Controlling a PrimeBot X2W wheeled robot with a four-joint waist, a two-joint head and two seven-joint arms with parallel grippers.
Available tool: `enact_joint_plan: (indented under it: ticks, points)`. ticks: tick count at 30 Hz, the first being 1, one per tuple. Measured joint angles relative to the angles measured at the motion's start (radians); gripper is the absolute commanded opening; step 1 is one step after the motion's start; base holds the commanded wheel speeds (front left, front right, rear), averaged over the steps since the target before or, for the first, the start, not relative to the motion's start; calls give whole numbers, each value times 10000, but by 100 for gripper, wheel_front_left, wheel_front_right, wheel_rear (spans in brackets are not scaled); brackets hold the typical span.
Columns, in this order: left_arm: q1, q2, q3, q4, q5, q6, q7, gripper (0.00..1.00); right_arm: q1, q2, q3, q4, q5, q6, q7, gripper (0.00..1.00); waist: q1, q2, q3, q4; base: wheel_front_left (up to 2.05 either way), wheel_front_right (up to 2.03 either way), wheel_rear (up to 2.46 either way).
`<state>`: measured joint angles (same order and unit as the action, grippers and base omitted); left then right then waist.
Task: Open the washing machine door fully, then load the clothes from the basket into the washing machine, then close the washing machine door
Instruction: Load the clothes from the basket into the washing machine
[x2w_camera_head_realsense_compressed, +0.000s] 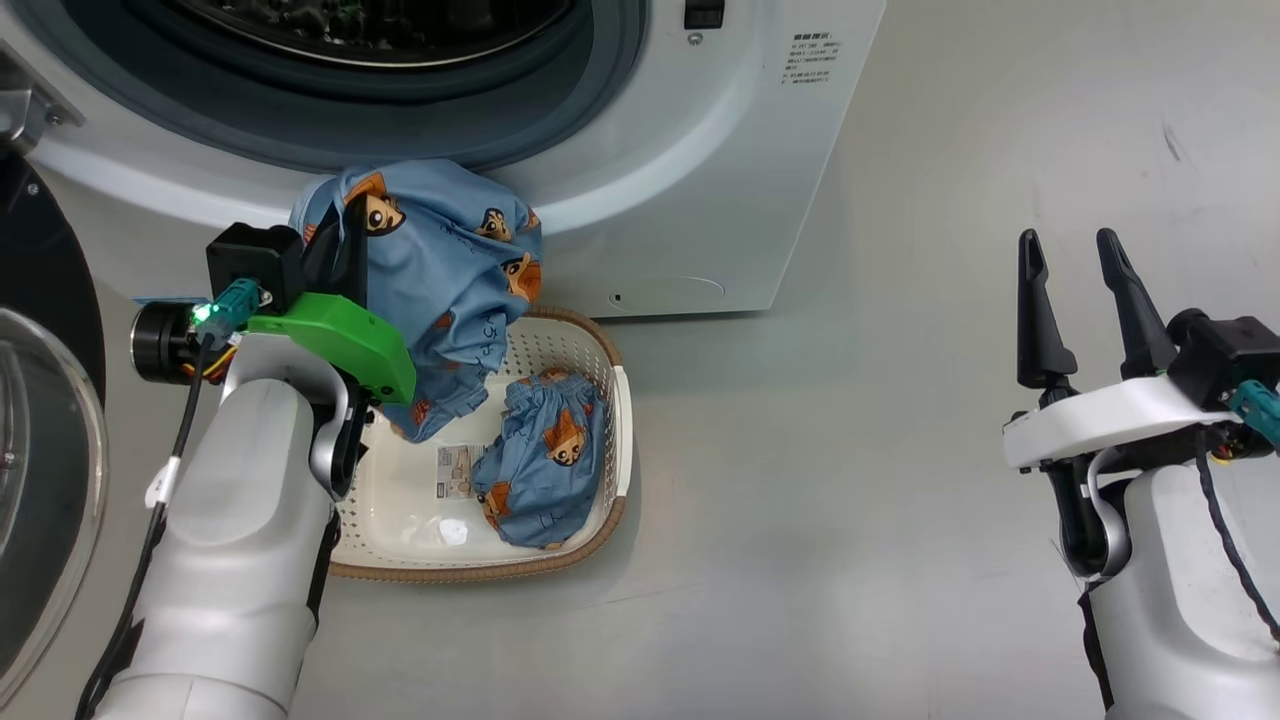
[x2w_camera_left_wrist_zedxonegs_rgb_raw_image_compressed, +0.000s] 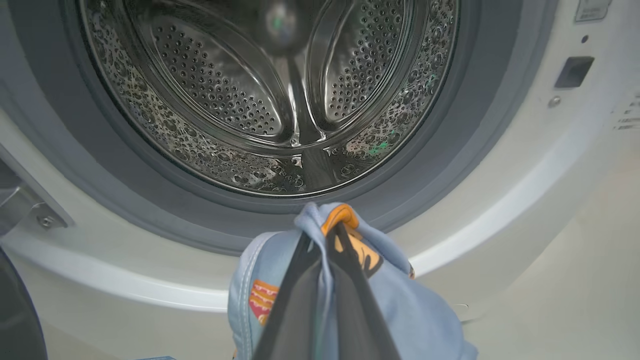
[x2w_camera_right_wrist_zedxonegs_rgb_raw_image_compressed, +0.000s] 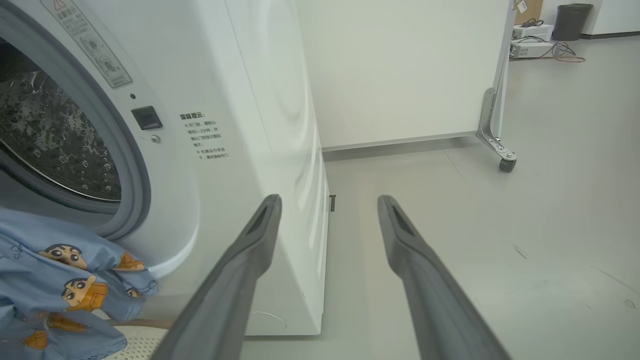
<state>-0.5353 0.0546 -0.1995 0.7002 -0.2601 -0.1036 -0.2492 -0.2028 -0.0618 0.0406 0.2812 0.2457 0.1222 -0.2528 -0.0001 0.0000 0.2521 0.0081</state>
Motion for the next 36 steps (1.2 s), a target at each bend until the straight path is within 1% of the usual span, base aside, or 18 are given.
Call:
enact_joint_plan:
  ticks: [5,11,27,36]
  points:
    - [408,58,96,-782,186,100,0,0,200,-13,0,42,8,0,0,100,0,0,-349,74,0,0,0]
    - [1205,314,382,-1471,238,267,0,0,290,-29,58,77,17,0,0,100,0,0,-761,140,0,0,0]
    - [3091,518,970,-3225,309,518,-2,0,848,-111,86,105,79,0,0,100,0,0,-1724,89,0,0,0]
    - [4127,527,1166,-3664,309,616,0,0,1121,-138,92,148,94,0,0,100,0,0,-2161,14,0,0,0]
